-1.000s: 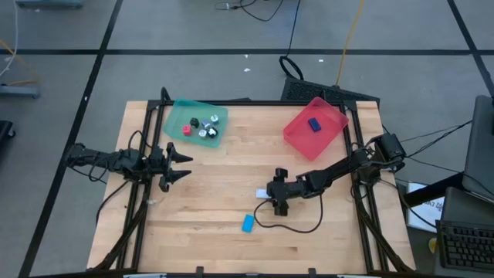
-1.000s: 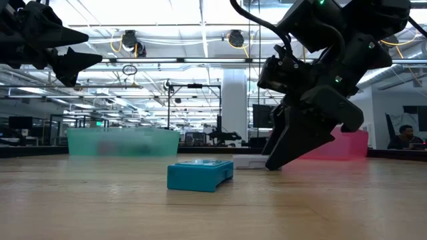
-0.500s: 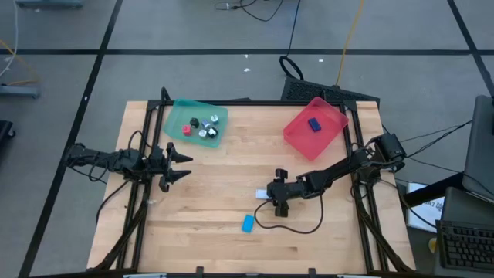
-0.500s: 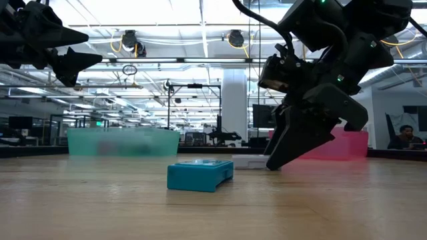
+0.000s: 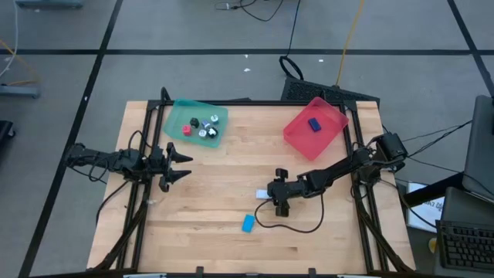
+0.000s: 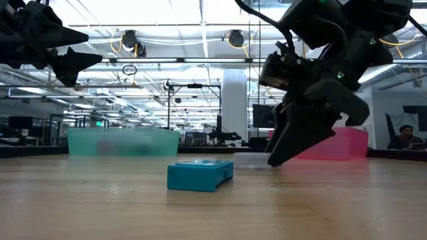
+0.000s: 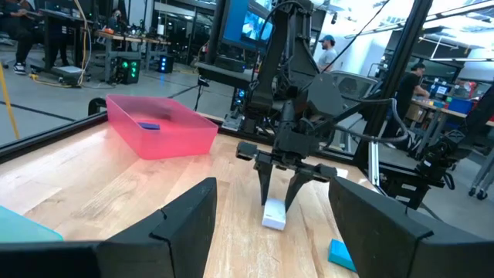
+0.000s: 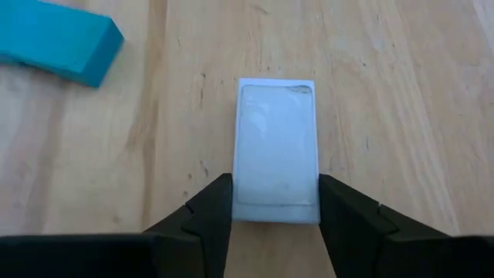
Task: Pick & Place Office items
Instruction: Put the white digital clock into the red bin
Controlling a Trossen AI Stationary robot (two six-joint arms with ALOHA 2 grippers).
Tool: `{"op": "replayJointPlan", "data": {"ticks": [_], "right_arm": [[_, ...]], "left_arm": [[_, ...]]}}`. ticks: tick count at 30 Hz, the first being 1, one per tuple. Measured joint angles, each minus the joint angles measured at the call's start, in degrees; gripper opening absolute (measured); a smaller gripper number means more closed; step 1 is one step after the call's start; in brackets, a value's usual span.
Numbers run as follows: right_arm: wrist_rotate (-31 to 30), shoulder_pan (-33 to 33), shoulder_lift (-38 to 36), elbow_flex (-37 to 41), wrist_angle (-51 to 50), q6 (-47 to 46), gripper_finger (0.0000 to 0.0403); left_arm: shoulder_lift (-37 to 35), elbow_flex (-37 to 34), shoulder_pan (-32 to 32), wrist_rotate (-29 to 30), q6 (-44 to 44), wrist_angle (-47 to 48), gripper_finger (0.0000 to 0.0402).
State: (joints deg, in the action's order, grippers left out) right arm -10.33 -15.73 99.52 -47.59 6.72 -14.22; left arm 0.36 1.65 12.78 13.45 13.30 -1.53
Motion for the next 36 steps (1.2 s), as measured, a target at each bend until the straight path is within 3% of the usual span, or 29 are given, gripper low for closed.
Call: {"op": "replayJointPlan", "data": {"ticks": [9,27,36], "right_arm": [[0.1,0.0,-6.5,0.0,-0.5,0.2,0.0161],[-0.6,0.0,-25.7,0.0,-13.3,0.5,0.0155],[-4.8,0.8,-33.6,6.5,-13.5,-0.6,0.0156]], "left_arm": [[0.0,0.0,0.0,0.0,0.0,0.0,0.0253],[0.0,0.0,0.0,0.0,0.0,0.0,0.0253],[0.0,0.0,0.0,0.0,0.0,0.0,0.0253]]}}
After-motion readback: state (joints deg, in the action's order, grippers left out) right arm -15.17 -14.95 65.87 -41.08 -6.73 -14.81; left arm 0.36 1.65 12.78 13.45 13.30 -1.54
